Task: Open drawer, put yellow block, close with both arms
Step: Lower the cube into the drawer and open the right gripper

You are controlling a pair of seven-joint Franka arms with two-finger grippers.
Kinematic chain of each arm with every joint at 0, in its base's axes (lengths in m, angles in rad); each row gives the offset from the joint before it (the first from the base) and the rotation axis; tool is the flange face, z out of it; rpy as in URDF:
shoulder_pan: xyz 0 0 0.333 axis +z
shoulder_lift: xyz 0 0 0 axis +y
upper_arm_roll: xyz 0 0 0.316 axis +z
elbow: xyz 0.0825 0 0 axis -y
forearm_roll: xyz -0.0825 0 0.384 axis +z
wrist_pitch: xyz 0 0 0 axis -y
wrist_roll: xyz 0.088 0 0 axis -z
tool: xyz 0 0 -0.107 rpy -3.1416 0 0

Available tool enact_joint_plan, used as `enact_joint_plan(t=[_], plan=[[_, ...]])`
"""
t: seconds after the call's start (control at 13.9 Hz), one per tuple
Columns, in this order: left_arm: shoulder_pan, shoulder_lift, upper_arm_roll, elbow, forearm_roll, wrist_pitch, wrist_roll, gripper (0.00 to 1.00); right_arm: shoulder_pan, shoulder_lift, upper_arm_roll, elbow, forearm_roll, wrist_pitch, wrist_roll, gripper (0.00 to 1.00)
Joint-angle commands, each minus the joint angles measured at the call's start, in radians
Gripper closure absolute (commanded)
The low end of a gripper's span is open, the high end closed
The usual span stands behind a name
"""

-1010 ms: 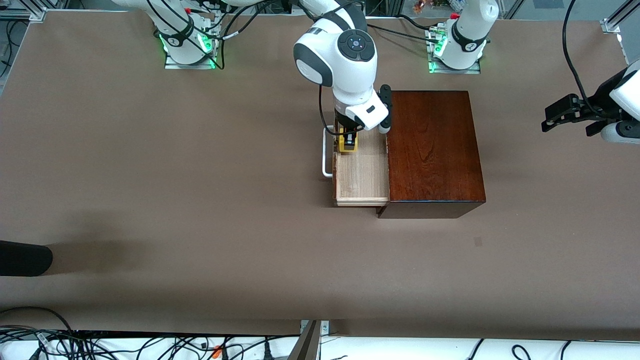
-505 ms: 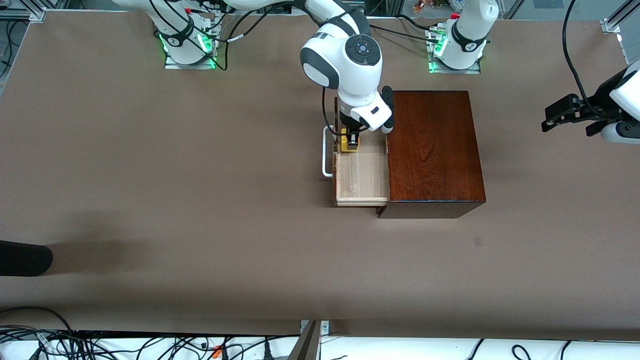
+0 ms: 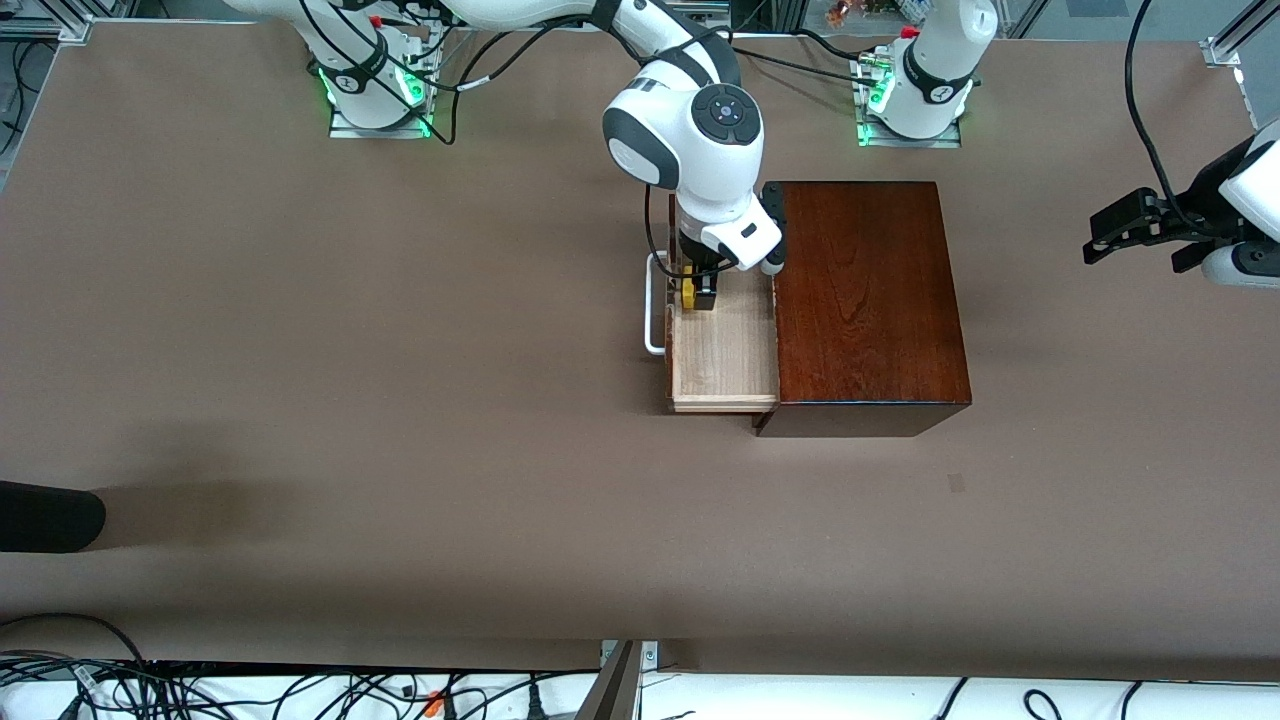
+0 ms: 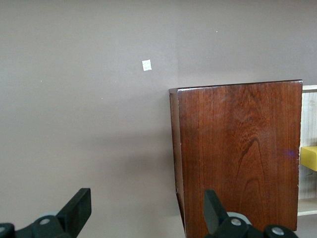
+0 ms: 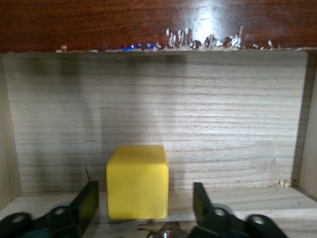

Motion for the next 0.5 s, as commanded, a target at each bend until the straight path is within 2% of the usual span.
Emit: enact_joint_plan(t=[0.0, 0.22, 0.43], plan=[[0.0, -0.001, 0.003, 0.006, 0.005, 0.003, 0.02, 0.0, -0.001, 0.001, -0.009, 0.035, -0.01, -0.014, -0.007, 0.0], [-0.002, -0.001, -0.002, 0.011, 0.002, 0.003, 0.021, 0.0, -0.021, -0.049, -0.018, 0.036, -0.001, -0.055, -0.006, 0.0], [-0.015, -0.001, -0.008, 0.012, 0.002, 0.003, 0.026, 0.0, -0.105, -0.167, -0.02, 0.036, -0.001, -0.142, -0.006, 0.0]])
